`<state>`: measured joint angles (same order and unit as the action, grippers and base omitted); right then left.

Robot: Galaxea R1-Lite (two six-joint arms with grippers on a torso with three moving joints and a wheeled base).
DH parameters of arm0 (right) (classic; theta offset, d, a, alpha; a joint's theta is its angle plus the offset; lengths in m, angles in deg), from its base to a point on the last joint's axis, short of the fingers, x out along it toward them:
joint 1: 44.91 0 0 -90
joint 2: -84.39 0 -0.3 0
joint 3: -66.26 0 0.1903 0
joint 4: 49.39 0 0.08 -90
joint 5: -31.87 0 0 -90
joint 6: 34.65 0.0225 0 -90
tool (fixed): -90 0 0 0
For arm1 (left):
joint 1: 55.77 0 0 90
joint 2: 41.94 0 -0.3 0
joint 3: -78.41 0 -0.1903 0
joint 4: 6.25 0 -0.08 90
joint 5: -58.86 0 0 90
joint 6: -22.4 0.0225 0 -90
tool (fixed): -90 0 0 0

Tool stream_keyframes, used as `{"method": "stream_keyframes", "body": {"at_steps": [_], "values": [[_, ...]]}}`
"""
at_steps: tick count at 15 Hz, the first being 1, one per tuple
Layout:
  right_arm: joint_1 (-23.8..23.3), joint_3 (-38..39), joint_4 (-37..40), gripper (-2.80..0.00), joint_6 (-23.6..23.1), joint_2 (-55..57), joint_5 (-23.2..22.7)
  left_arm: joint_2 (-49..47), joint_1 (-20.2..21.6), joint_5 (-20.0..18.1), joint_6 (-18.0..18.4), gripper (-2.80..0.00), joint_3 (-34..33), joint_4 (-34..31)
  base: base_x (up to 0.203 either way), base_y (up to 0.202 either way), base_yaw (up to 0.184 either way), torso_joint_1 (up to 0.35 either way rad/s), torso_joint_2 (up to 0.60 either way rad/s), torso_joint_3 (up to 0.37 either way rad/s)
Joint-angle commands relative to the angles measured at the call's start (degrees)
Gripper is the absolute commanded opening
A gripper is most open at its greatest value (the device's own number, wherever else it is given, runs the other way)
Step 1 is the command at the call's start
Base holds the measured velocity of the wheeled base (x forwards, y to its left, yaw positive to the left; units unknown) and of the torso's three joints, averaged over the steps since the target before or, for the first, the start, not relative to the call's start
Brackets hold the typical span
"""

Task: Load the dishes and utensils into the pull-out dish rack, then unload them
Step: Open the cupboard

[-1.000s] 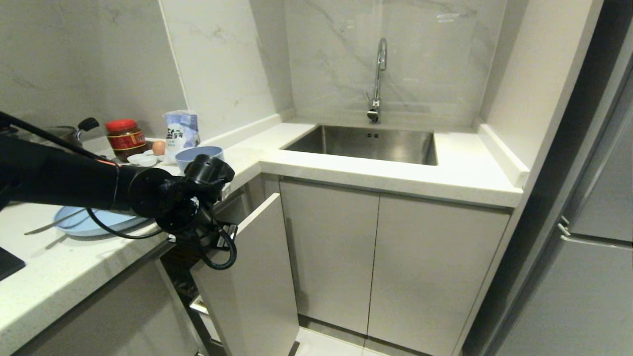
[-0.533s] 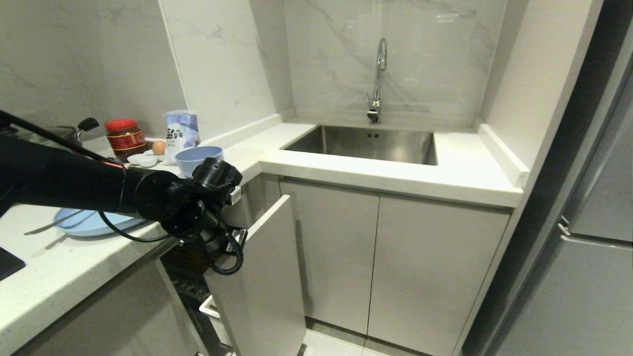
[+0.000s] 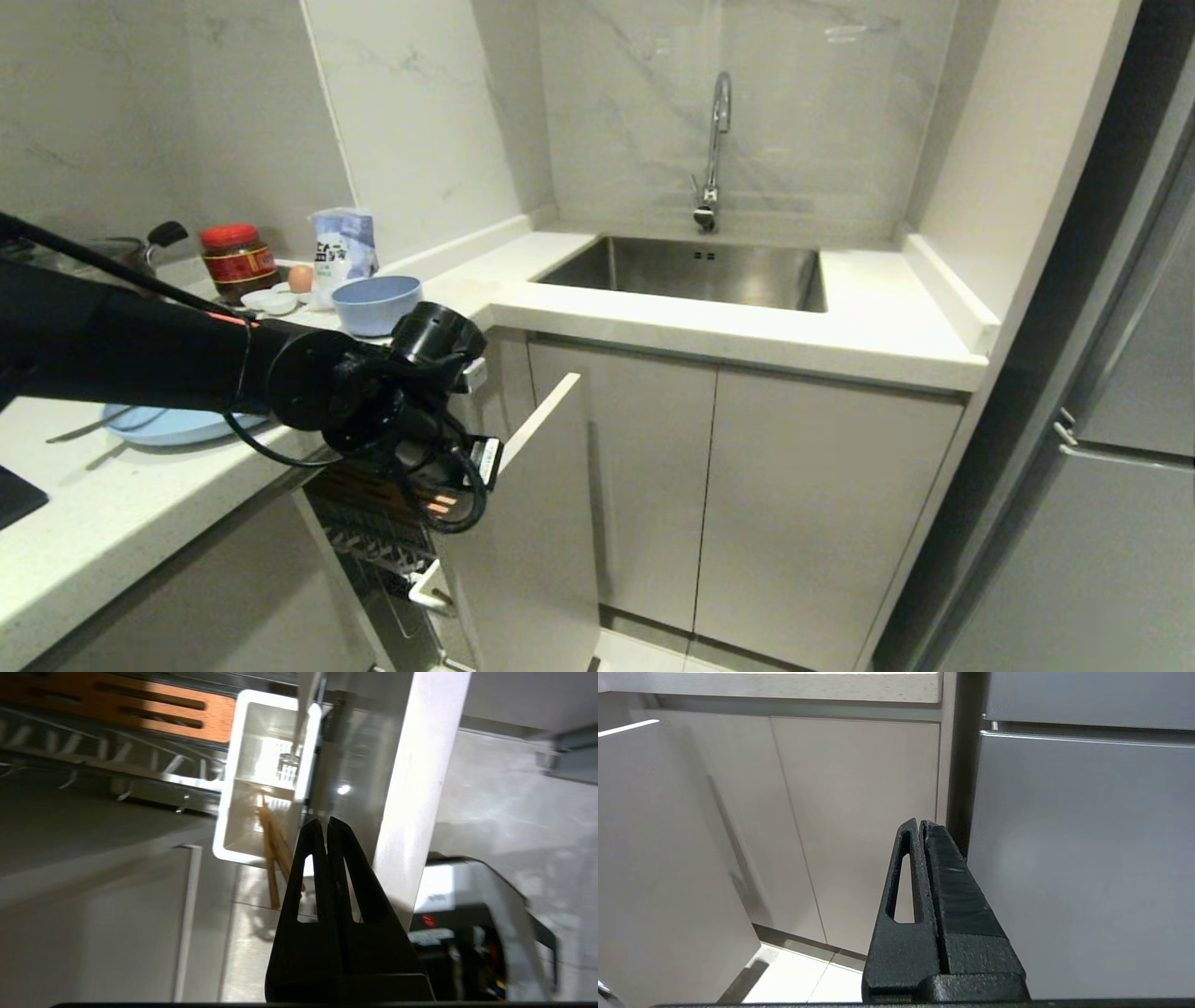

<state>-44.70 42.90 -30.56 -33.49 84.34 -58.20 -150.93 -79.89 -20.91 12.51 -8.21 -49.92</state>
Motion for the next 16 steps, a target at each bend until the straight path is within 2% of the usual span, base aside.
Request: {"method": "stream_keyframes", "body": {"at_steps": [1, 6, 11, 14, 16], "values": [[0.06, 1.49, -0.04, -2.8, -0.01, -0.04, -0.01, 0.44, -2.49, -1.5, -2.04, -2.8, -0.39, -0.21, 0.0, 0.0, 0.0, 0.0, 0.0, 0.0], [0.06, 1.49, -0.04, -2.8, -0.02, -0.04, -0.01, 0.22, -6.62, -8.66, -6.97, -2.8, -1.01, -0.07, 0.0, 0.0, 0.0, 0.0, 0.0, 0.0], [0.06, 1.49, -0.04, -2.8, 0.05, -0.04, -0.01, 0.61, -10.45, -19.34, -13.47, -2.8, -0.97, 0.16, 0.0, 0.0, 0.0, 0.0, 0.0, 0.0], [0.07, 1.49, -0.04, -2.8, 0.0, -0.04, -0.01, 0.97, -11.99, -20.33, -15.03, -2.8, -1.0, 0.26, 0.0, 0.0, 0.0, 0.0, 0.0, 0.0], [0.06, 1.49, -0.04, -2.8, -0.02, -0.04, -0.01, 1.02, -13.02, -22.68, -16.14, -2.8, -0.93, 0.26, 0.0, 0.0, 0.0, 0.0, 0.0, 0.0]]}}
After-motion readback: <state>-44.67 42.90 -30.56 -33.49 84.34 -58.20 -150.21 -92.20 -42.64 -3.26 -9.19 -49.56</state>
